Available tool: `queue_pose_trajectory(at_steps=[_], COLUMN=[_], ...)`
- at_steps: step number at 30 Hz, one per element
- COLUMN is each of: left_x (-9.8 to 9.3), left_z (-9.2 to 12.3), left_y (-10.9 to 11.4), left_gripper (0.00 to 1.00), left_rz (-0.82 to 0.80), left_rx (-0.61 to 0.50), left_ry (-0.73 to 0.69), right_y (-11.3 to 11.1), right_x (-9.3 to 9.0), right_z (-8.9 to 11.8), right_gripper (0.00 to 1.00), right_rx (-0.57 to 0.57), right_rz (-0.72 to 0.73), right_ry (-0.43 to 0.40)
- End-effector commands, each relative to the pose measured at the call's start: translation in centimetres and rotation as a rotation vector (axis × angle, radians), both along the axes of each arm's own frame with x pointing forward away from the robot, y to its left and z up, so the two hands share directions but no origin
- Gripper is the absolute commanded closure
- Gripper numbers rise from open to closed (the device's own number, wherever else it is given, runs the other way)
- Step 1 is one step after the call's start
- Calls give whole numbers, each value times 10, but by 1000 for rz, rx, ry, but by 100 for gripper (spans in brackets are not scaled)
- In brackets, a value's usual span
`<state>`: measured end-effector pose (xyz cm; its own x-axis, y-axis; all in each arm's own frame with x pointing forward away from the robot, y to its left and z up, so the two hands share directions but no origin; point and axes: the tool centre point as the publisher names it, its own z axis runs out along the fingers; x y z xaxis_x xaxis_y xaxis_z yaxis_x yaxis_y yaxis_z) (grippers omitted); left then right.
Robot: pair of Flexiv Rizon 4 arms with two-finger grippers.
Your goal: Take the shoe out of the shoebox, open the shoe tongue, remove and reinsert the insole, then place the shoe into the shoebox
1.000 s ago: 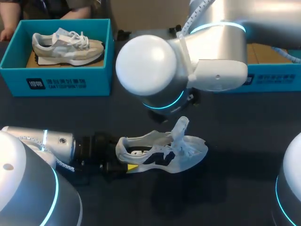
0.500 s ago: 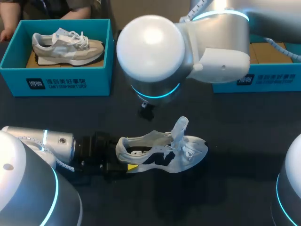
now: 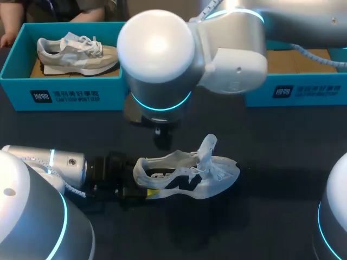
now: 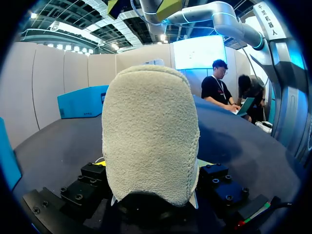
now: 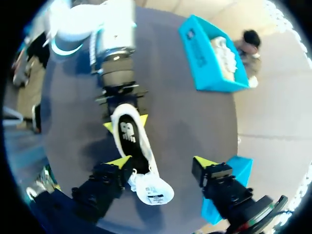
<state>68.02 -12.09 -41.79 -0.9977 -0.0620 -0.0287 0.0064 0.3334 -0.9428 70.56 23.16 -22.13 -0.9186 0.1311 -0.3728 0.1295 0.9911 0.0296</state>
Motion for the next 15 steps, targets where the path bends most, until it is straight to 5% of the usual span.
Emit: queue_pose_trajectory(at_steps=[1,15], left_x=[2,2], left_z=[-3,-3], left_y=[0,0], left_gripper=[100,100], left_rz=[-2,-2], left_rx=[5,5], left_ry=[2,2], right_y=[-1,-4], right_x=[0,-7], right_z=[-11,-69], right_gripper=[100,100], right_rx=[-26,8], right_rz=[141,179], right_ry=[76,225])
